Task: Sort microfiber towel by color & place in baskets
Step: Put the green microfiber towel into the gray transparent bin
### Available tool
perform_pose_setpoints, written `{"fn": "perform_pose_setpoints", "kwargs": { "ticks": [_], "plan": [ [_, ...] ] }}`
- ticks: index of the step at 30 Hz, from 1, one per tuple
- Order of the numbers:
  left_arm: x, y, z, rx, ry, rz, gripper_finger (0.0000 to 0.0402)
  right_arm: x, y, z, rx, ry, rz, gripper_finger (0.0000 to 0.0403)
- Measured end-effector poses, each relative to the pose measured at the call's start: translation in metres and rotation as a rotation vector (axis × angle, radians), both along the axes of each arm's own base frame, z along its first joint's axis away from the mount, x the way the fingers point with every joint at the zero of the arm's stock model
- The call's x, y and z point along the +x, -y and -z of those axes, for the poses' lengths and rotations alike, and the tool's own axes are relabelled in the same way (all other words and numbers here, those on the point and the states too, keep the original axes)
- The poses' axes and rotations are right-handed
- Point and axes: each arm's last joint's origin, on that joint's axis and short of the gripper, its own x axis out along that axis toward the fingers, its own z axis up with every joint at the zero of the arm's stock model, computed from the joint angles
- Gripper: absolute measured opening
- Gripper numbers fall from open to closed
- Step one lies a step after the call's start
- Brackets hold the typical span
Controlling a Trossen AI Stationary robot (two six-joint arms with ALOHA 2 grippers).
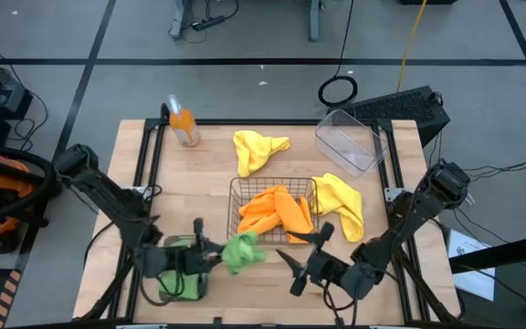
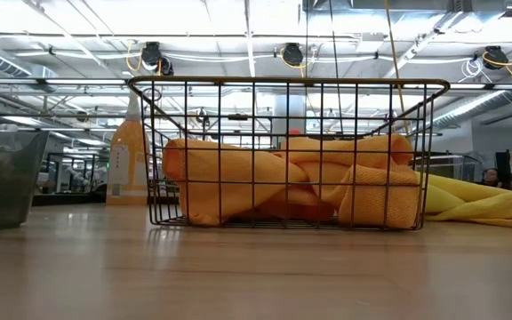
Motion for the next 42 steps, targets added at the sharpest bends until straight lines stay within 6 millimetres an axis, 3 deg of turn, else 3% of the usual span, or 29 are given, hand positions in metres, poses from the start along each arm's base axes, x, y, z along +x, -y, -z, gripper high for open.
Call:
{"fn": "perform_pose_setpoints", "kwargs": {
  "ticks": [10,15,29,42],
  "plan": [
    [-0.075,-0.004,0.011,-0.326,-0.310,0.001,0.0042,-0.023,-0.021,0.002,-0.040,-0.023,0.031,0.0247],
    [-0.099,-0.013,0.020,-0.406,-0.438,-0.053,0.0043,-0.026,-0.025,0.002,-0.046,-0.026,0.017,0.0247],
    [-0.112,-0.014,0.034,-0.699,-0.755,-0.151,0.0045,-0.025,-0.024,0.002,-0.117,-0.067,0.015,0.0247],
    [-0.105,-0.002,0.076,-0.629,-0.967,-0.378,0.0045,-0.024,-0.022,0.002,-0.133,-0.077,0.018,0.0247]
  ]
}}
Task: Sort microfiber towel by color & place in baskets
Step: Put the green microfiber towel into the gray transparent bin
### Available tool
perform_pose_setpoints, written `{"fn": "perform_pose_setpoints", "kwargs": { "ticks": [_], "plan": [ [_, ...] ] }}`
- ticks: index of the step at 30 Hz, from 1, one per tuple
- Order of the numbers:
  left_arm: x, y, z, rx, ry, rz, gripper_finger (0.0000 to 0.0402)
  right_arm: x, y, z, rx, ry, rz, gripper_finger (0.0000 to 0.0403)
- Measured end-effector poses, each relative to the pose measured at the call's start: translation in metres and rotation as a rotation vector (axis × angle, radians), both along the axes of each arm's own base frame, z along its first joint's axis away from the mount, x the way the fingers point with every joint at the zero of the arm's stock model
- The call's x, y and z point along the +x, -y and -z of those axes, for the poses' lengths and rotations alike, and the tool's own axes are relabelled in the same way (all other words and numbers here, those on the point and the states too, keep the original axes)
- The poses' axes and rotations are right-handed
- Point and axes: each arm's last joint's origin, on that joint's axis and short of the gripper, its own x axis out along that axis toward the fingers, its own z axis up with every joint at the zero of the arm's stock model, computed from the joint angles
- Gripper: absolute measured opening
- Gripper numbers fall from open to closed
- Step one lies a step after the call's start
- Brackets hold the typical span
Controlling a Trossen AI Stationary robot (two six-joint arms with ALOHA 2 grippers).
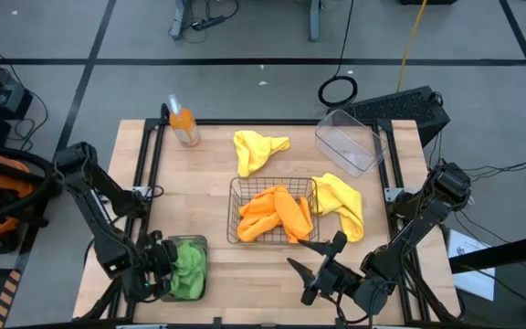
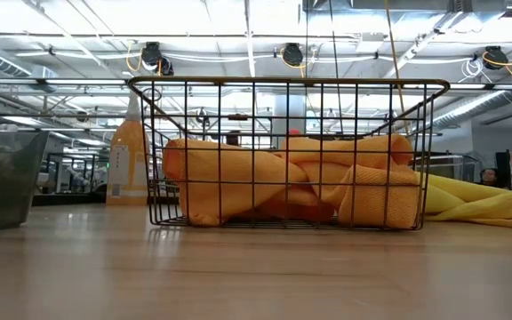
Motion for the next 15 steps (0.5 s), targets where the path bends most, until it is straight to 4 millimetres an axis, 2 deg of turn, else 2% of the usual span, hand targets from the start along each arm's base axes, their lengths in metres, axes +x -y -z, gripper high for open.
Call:
{"fn": "perform_pose_setpoints", "kwargs": {
  "ticks": [5,11,15],
  "plan": [
    [0.011,-0.001,0.009,-0.012,-0.082,-0.041,0.0055,0.005,0.005,0.000,0.000,0.000,0.017,0.0247],
    [0.026,-0.010,0.012,-0.022,-0.107,-0.108,0.0100,0.011,0.012,0.000,0.006,0.003,0.039,0.0247],
    [0.036,-0.016,0.021,0.022,-0.153,-0.128,0.0130,0.011,0.013,0.001,0.014,0.007,0.043,0.0247]
  ]
}}
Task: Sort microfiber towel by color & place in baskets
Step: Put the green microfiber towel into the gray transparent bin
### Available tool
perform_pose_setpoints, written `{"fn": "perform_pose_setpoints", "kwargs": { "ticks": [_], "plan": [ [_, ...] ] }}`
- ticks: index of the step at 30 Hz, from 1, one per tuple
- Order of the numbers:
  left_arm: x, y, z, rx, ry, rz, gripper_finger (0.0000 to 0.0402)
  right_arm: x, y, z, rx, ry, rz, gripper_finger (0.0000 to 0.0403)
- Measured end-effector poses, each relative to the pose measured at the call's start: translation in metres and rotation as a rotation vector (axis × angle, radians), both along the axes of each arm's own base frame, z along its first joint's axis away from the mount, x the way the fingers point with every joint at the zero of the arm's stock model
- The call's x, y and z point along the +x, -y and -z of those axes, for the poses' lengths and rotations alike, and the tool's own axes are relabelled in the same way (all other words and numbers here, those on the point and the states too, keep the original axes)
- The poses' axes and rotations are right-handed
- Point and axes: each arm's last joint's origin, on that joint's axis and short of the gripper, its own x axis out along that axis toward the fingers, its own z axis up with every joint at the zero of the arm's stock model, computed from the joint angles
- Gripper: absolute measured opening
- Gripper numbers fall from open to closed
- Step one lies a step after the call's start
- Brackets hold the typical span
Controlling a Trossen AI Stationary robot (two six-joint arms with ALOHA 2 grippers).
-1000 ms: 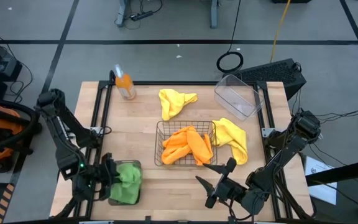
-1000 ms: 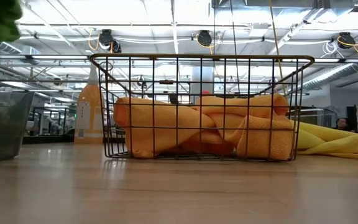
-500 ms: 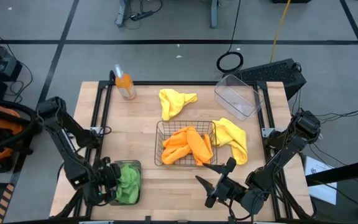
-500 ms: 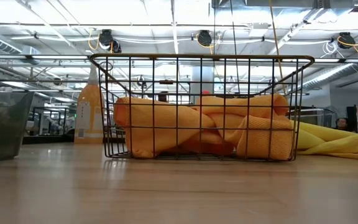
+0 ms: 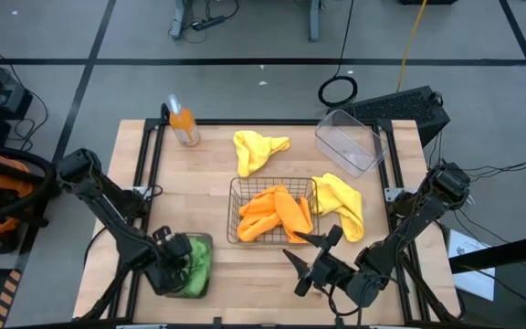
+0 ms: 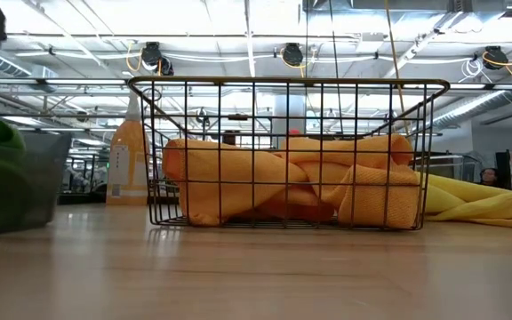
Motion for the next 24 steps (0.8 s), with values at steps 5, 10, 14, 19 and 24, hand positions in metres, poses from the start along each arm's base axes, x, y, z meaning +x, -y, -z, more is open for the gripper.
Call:
{"fn": "perform_pose_setpoints", "kwargs": {
  "ticks": [5,10,14,19,24],
  "plan": [
    [0.008,-0.003,0.009,-0.025,-0.089,-0.035,0.0166,0.000,-0.001,0.000,0.001,0.000,-0.002,0.0247],
    [0.007,-0.001,0.005,-0.075,-0.135,-0.027,0.0204,-0.001,-0.001,0.000,0.001,-0.001,-0.003,0.0247],
    [0.004,0.004,-0.004,-0.089,-0.116,0.046,0.0227,-0.001,-0.001,0.001,0.001,-0.002,-0.002,0.0247],
    [-0.001,0.004,-0.019,-0.091,-0.115,0.049,0.0247,-0.001,-0.001,0.002,0.009,0.000,-0.002,0.0247],
    [-0.003,0.005,-0.036,-0.131,-0.076,0.086,0.0256,-0.001,-0.001,0.002,0.009,-0.001,-0.002,0.0247]
  ]
}}
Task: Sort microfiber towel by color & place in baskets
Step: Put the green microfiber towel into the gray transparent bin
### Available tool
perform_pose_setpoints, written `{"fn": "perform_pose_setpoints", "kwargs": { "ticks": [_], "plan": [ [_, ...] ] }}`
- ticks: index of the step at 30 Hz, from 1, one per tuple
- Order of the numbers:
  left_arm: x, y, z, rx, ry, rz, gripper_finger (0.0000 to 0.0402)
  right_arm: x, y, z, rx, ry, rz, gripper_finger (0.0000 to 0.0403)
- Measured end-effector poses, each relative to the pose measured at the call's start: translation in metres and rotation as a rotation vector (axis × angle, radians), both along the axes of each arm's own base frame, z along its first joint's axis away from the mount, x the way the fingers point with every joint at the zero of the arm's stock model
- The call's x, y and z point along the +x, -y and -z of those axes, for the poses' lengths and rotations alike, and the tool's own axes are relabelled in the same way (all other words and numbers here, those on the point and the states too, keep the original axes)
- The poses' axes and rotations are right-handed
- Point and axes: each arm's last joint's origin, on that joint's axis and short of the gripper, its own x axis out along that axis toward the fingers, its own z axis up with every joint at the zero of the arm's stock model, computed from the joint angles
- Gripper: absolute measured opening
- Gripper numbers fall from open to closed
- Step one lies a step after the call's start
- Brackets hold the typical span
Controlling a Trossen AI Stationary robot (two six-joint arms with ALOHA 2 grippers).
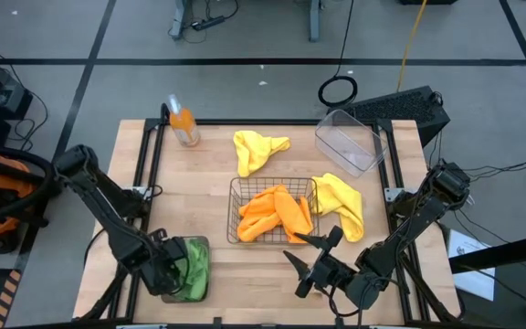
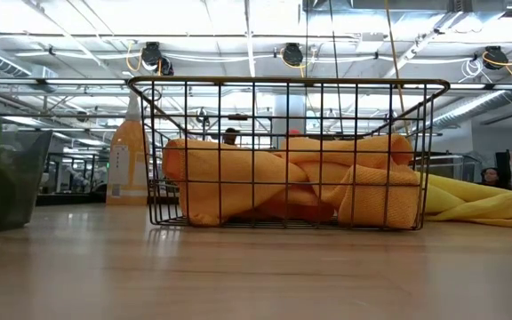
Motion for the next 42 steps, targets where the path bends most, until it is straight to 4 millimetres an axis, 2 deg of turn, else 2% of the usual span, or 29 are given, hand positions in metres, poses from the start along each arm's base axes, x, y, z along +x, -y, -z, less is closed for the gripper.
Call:
{"fn": "perform_pose_setpoints", "kwargs": {
  "ticks": [12,18,22,28,32,42],
  "plan": [
    [-0.010,-0.003,-0.025,-0.077,0.058,0.070,0.0257,0.000,0.000,0.001,0.011,0.003,0.000,0.0247],
    [0.000,-0.001,-0.028,0.005,0.289,0.099,0.0239,0.000,0.000,0.003,0.020,0.003,0.002,0.0247],
    [0.012,0.007,-0.021,0.006,0.358,0.186,0.0181,-0.001,0.000,0.003,0.024,0.006,-0.001,0.0247],
    [0.015,0.008,-0.005,0.092,0.286,0.197,0.0066,-0.002,-0.001,0.003,0.026,0.007,-0.004,0.0247],
    [0.018,0.011,0.006,0.142,0.248,0.204,0.0011,-0.002,-0.001,0.003,0.026,0.007,-0.004,0.0247],
    [0.025,0.021,0.038,0.212,0.157,0.159,0.0035,-0.002,-0.001,0.004,0.025,0.001,-0.005,0.0247]
  ]
}}
